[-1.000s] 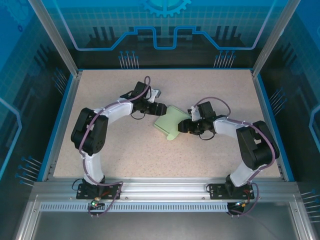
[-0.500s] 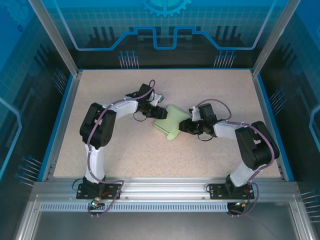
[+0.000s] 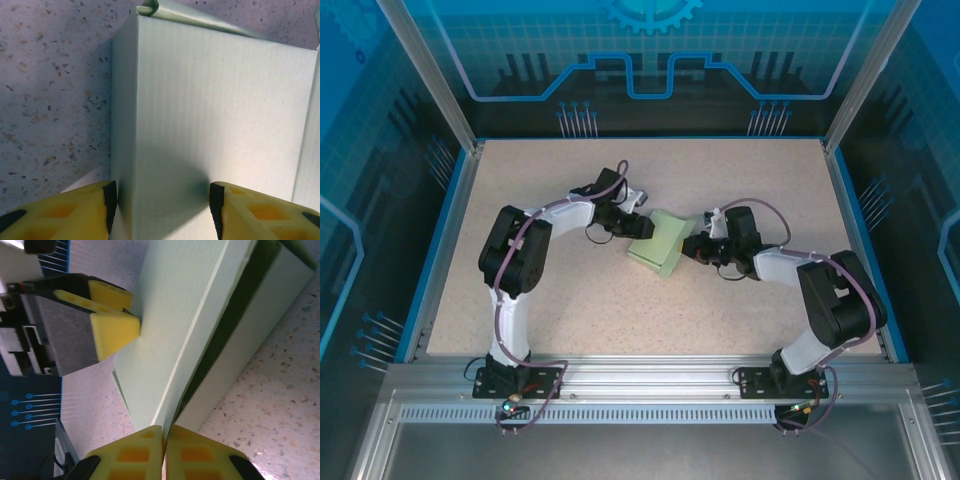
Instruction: Fold the paper box
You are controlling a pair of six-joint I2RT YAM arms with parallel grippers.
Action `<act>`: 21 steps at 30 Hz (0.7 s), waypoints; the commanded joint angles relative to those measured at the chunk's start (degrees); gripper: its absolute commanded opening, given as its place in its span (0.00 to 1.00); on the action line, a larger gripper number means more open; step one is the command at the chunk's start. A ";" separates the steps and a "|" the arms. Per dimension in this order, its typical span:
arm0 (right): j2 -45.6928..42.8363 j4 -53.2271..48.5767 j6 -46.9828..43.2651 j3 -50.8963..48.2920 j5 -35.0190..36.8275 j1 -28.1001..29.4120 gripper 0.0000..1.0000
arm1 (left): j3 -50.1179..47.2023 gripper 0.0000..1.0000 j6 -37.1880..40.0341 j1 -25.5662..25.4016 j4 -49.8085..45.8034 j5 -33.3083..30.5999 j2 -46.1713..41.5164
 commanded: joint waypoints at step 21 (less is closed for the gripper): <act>1.92 -2.19 0.86 -1.59 2.30 -1.21 0.10 | -1.59 0.54 -1.48 -0.13 -1.88 2.32 0.81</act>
